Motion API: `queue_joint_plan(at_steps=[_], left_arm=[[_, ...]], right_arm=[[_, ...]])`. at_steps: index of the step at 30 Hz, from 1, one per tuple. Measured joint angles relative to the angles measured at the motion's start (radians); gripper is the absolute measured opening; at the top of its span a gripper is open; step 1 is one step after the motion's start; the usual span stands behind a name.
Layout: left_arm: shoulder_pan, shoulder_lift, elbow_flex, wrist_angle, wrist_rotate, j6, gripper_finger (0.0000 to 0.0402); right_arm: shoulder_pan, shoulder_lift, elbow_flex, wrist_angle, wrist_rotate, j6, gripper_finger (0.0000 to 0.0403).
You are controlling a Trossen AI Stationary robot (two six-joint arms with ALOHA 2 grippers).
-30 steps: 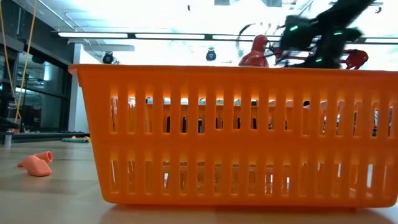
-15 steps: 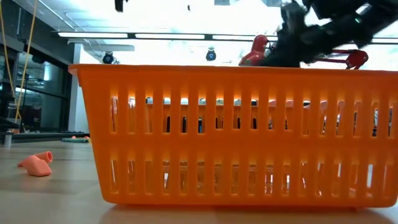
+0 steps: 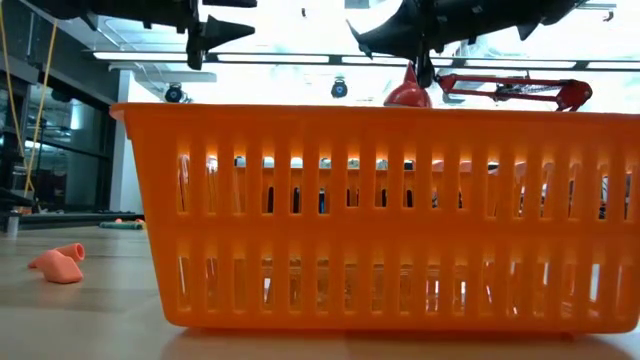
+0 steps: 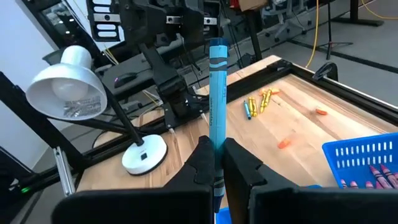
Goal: Sort crayons
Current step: Put the blue crayon into the bottom blue bin
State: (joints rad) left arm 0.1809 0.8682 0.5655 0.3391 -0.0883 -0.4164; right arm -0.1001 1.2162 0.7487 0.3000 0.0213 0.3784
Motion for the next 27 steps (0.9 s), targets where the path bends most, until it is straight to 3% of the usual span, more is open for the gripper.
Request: queue_joint_plan(at_steps=[11, 17, 27], left_arm=[[-0.005, 0.004, 0.000, 0.011, -0.002, 0.026, 0.0186], [-0.005, 0.004, 0.000, 0.012, -0.002, 0.026, 0.0186], [-0.005, 0.004, 0.000, 0.011, -0.002, 0.026, 0.0186]], right_arm=[[0.000, 0.027, 0.003, -0.004, -0.001, 0.069, 0.0000], [0.026, 0.173, 0.003, 0.001, 0.060, 0.316, 0.0000], [0.034, 0.373, 0.003, -0.027, 0.130, 0.884, 0.0000]])
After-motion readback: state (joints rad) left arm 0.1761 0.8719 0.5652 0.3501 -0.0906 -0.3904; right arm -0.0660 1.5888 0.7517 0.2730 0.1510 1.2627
